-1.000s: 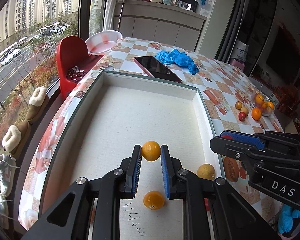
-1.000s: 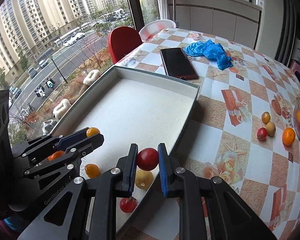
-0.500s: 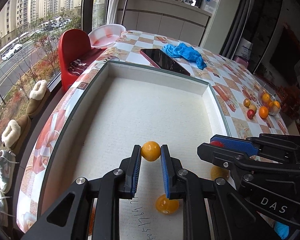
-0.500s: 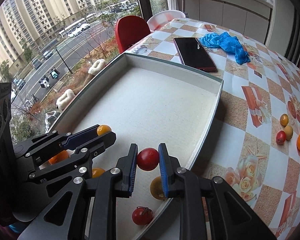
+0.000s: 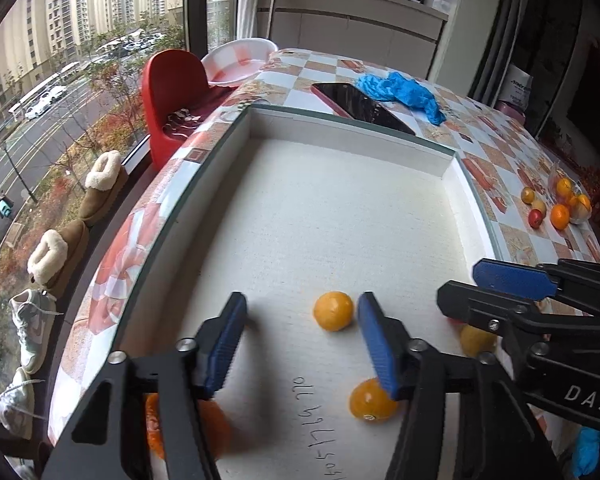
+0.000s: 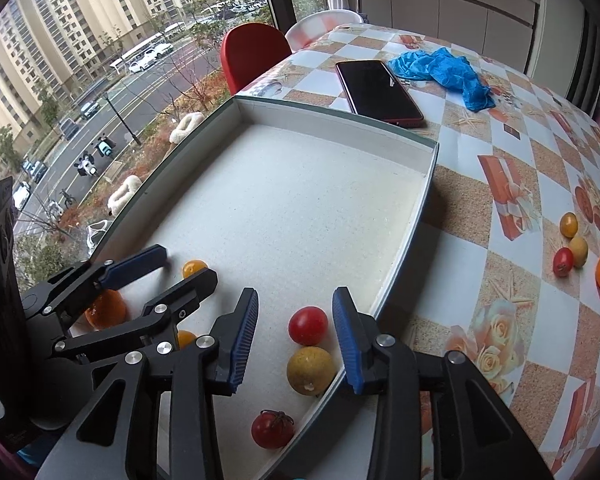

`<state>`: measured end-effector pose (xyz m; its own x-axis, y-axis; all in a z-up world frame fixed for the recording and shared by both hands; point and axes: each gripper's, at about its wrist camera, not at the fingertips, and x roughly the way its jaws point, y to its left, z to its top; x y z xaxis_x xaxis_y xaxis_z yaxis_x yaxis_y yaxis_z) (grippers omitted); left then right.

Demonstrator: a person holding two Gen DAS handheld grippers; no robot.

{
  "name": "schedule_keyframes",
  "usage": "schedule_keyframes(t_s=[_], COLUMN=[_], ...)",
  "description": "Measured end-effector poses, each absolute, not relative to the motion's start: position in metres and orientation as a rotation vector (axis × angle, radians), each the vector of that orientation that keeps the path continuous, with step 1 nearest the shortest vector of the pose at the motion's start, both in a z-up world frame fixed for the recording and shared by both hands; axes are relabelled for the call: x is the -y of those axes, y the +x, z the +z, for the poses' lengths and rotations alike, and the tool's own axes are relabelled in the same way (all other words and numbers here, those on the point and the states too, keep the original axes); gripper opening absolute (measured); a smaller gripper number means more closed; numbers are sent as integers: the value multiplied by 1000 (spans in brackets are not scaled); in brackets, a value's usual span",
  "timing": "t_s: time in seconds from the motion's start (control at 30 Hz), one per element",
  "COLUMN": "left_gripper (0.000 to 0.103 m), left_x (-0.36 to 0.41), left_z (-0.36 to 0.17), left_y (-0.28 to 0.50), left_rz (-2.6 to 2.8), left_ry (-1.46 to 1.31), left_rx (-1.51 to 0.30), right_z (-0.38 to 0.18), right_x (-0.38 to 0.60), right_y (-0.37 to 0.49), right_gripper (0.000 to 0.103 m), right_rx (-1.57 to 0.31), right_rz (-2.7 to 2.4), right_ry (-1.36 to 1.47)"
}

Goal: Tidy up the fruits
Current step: 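Withdraw both tools from the tray back over the table fruits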

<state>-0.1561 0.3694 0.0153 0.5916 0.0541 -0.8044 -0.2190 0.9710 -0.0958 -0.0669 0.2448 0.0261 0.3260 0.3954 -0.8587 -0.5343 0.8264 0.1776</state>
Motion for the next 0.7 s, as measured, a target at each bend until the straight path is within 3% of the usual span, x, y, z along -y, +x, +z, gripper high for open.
schedule_keyframes(t_s=[0.03, 0.2, 0.3, 0.4, 0.7], left_gripper=[77, 85, 85, 85, 85], left_x=[-374, -379, -373, -363, -329], left_z=[18, 23, 24, 27, 42], left_y=[-158, -158, -158, -157, -154], left_rz=[162, 172, 157, 144, 78], left_ry=[-220, -246, -237, -214, -153], left_rx=[-912, -903, -912, -911, -909], right_z=[28, 41, 46, 50, 48], right_x=[-242, -236, -228, -213, -157], right_y=[-66, -66, -65, -61, -48], right_gripper=[58, 85, 88, 101, 103], right_rx=[-1078, -1031, -1005, -983, -1006], right_rz=[624, 602, 571, 516, 427], right_ry=[-124, -114, -111, -96, 1])
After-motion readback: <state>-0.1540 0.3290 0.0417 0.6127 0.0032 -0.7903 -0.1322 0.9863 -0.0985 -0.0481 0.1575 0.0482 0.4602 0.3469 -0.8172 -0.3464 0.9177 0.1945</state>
